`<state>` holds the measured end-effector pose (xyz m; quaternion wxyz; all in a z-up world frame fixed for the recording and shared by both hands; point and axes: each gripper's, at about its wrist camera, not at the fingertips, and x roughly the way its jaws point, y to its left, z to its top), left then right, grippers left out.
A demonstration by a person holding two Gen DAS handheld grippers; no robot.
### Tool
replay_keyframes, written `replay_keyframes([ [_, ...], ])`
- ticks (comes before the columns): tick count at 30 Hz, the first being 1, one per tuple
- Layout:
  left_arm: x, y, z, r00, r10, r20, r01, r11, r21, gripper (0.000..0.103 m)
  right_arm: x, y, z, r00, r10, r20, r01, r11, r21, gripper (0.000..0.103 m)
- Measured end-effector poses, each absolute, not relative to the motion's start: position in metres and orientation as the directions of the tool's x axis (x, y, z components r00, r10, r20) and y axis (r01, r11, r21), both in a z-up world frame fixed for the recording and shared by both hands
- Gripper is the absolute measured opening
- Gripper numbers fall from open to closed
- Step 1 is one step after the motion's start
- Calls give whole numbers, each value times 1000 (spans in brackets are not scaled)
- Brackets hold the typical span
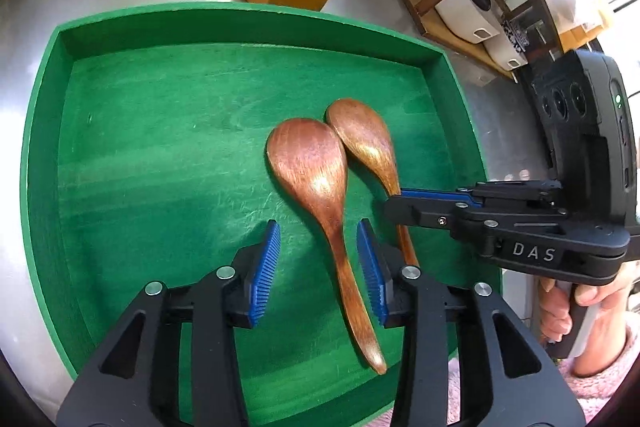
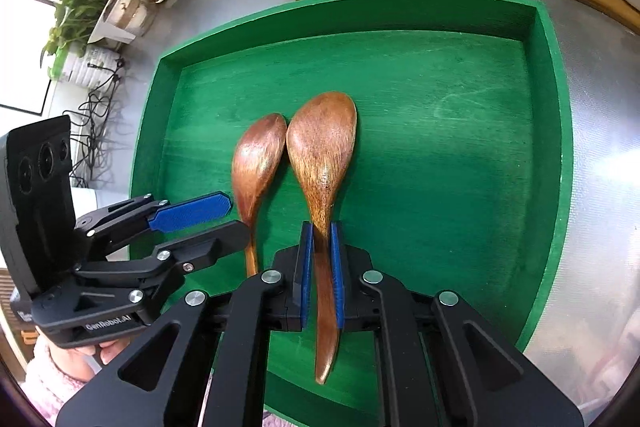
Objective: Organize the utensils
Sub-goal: 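Return to the tray and grasp a wooden spoon with each tool, then lift both wooden spoons and carry them over the orange holder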
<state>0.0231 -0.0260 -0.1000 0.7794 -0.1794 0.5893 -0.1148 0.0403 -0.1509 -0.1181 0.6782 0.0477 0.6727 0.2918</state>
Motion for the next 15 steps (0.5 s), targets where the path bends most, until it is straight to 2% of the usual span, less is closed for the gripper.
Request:
replay_keyframes([
  [4, 25, -38, -97, 262, -325, -909, 3, 942, -335, 36, 43, -149, -119, -86, 450, -889, -326, 830, 452, 12],
  [7, 26, -46, -95, 236, -253, -938, 25, 967, -254, 32, 44, -146, -118, -87, 436, -896, -334, 834, 438, 12],
  [8, 28, -45, -95, 227, -245, -943, 21, 969, -247, 28, 44, -145, -118, -92, 427, -899, -339, 836, 432, 12],
  [9, 30, -42, -95, 211, -227, -951, 4, 973, -231, 15, 44, -144, -118, -94, 423, -901, -340, 837, 428, 12],
  [10, 31, -39, -96, 201, -202, -959, -7, 978, -208, 12, 44, -145, -118, -98, 418, -903, -338, 840, 425, 12],
  [15, 33, -33, -96, 149, -217, -965, 12, 976, -218, 12, 48, -145, -119, -115, 414, -903, -324, 843, 428, 12],
])
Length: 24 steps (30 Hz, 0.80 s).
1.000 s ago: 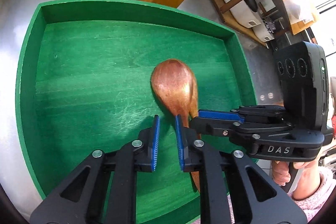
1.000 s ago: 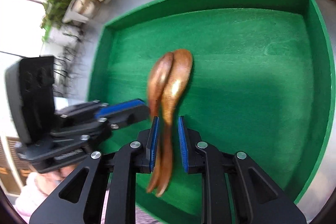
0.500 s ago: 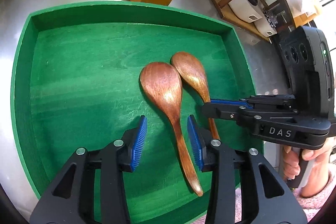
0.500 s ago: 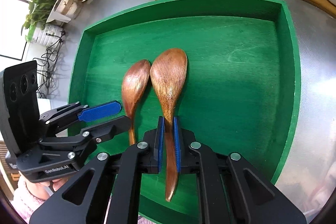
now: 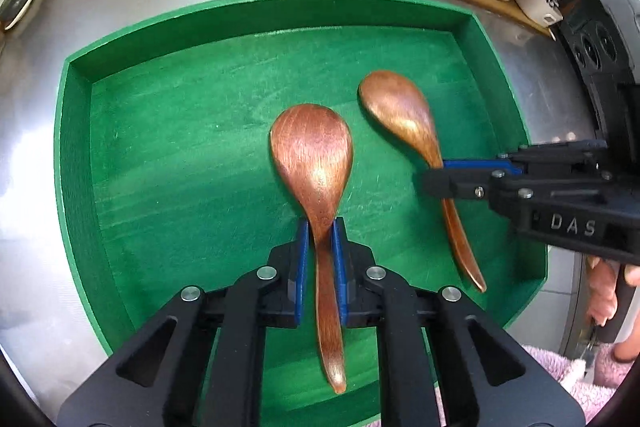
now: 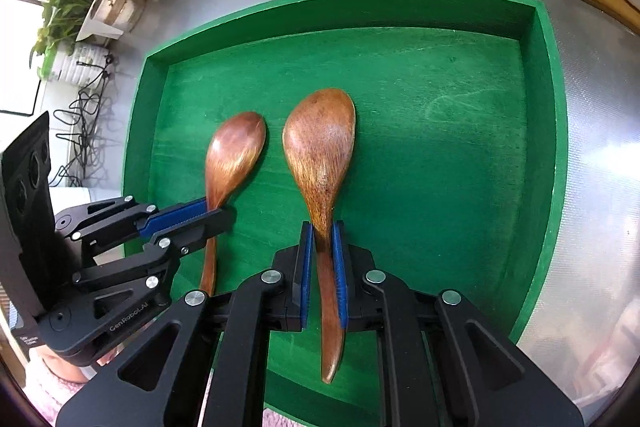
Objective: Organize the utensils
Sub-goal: 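Lift both wooden spoons and carry them over the orange holder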
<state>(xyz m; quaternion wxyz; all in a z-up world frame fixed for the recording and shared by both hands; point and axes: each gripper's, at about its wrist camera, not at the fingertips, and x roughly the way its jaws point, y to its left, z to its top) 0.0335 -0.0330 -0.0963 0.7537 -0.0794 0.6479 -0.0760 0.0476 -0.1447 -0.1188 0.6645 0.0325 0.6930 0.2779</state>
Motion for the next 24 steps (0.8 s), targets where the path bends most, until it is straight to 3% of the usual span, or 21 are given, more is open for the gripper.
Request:
replay_keyframes([
  [14, 58, -32, -104, 26, -242, -970, -7, 970, -242, 13, 58, -129, -121, -213, 338, -917, -326, 860, 392, 11],
  [24, 57, -40, -103, 49, -222, -974, 7, 975, -222, 11, 50, -123, -118, -187, 312, -932, -371, 856, 361, 9],
])
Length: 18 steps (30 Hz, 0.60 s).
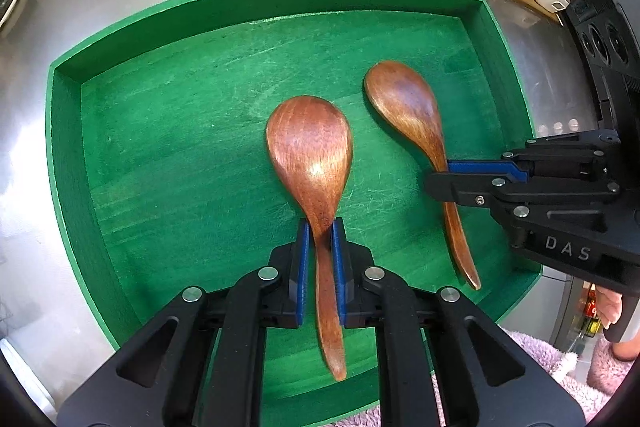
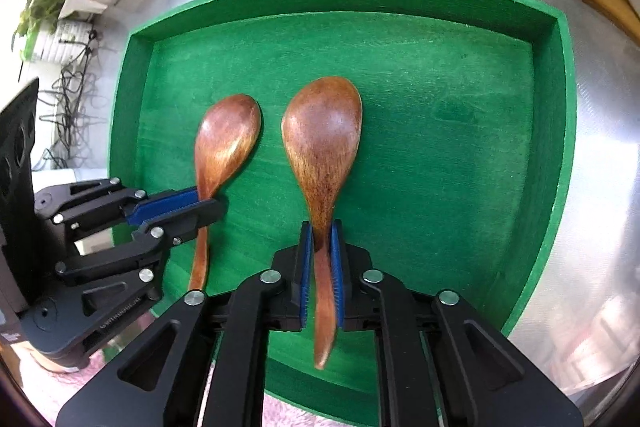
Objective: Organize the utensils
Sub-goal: 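Lift both wooden spoons and carry them over the orange holder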
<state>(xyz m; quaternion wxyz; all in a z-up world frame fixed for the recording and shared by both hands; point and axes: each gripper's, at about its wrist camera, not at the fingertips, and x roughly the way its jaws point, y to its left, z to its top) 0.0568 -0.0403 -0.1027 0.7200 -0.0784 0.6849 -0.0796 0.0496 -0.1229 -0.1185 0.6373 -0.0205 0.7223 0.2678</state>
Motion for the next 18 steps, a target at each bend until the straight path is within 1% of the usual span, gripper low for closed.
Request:
replay_keyframes([
  [5, 50, -33, -92, 109, -210, -972, -6, 977, -212, 10, 43, -129, -110, -121, 318, -940, -389, 857, 339, 9],
  [9, 47, -28, -74, 194, -204, -960, -9, 978, -210, 10, 39, -131, -92, -12, 325, -946, -424, 855, 300, 9],
  [13, 44, -25, -48, 337, -186, -923, 8, 981, -195, 10, 36, -134, -67, 173, 329, -928, -433, 872, 228, 9],
  [15, 43, -26, -37, 404, -168, -899, 11, 984, -179, 10, 34, -134, -58, 231, 332, -914, -429, 878, 211, 9],
  [18, 36, -25, -16, 514, -136, -847, 6, 988, -156, 10, 33, -135, -39, 347, 353, -869, -430, 883, 187, 9],
])
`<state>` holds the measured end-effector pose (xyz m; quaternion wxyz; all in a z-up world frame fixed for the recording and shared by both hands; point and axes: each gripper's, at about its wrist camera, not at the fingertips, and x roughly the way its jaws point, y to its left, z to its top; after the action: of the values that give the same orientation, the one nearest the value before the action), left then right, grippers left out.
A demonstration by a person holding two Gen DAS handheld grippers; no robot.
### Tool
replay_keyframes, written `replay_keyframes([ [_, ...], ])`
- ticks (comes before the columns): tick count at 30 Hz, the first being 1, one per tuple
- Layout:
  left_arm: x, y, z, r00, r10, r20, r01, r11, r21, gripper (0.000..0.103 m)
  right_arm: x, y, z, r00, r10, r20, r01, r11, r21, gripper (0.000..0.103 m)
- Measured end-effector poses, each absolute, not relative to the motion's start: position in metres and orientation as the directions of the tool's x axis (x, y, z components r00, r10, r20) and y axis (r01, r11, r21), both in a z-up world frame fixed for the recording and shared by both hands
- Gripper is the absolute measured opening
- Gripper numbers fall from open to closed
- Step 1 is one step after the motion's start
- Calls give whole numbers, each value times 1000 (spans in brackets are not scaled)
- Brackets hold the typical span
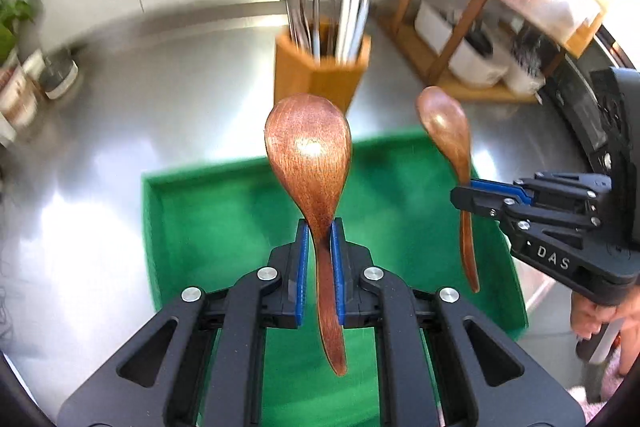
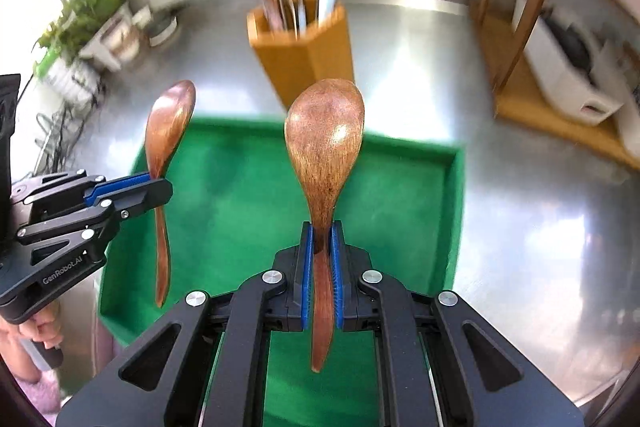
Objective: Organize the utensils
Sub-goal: 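Lift both wooden spoons and carry them over the orange holder, then lower both wooden spoons into the holder and open both tools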
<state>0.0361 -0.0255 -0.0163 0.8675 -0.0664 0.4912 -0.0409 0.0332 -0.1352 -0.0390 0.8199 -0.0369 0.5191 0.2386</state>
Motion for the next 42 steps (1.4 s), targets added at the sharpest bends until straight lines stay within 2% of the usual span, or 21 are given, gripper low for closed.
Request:
replay_keyframes([
  [7, 36, -20, 28, 714, -119, -690, 8, 987, -161, 10, 37, -142, 8, 563, 461, -686, -442, 869, 221, 9],
  [14, 46, -17, 63, 858, -80, -507, -8, 985, -170, 10, 57, -144, 38, 690, 547, -475, -467, 837, 286, 9],
  [21, 84, -10, 73, 918, -52, -394, -23, 983, -184, 10, 96, -130, 47, 762, 543, -353, -462, 838, 292, 9],
  [28, 127, 2, 55, 933, -85, -350, -11, 965, -263, 10, 134, -117, 33, 773, 531, -348, -449, 845, 290, 9],
  [35, 140, 5, 16, 944, -67, -324, -1, 979, -206, 10, 144, -117, -2, 740, 562, -370, -472, 825, 311, 9],
  [42, 138, 4, 1, 947, -107, -302, 57, 984, -170, 10, 147, -117, -25, 705, 584, -404, -500, 812, 301, 9],
])
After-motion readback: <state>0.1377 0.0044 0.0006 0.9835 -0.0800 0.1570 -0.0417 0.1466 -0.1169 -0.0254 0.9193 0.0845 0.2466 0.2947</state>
